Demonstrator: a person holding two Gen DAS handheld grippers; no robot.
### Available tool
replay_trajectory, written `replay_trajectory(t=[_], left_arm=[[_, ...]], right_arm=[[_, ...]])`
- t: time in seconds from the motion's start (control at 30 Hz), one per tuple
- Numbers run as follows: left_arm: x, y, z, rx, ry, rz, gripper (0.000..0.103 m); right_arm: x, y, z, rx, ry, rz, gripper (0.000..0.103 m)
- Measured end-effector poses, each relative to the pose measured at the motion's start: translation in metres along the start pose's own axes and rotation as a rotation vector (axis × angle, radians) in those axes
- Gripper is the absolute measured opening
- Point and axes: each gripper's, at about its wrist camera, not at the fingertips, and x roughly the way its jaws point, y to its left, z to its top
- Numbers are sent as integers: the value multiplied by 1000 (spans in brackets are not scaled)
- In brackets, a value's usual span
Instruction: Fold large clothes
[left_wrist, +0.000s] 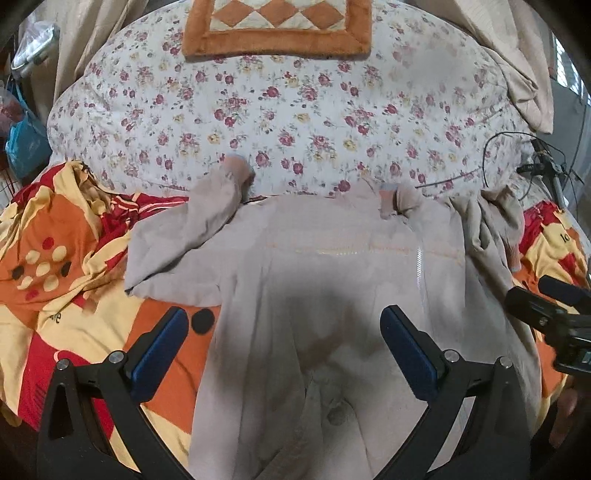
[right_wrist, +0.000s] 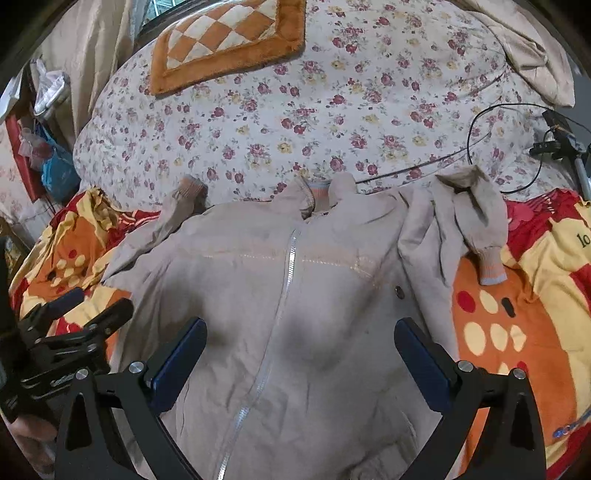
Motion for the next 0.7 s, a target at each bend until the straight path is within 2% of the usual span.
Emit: replay_trajectory(t=[0.2, 0.37, 0.5, 0.7], left_arm=[[10, 3, -9, -37, 19, -10, 103], [13, -1, -9, -10, 9, 5, 103], [19, 2, -5, -24, -3, 4, 103], [39, 1, -9, -39, -16, 11, 103]], right_arm=[[16, -2, 1, 27, -5, -36, 101], [25, -2, 0, 11, 8, -53, 102], [35, -3, 1, -5, 24, -46, 102], [53, -3, 1, 22, -12, -30, 102]])
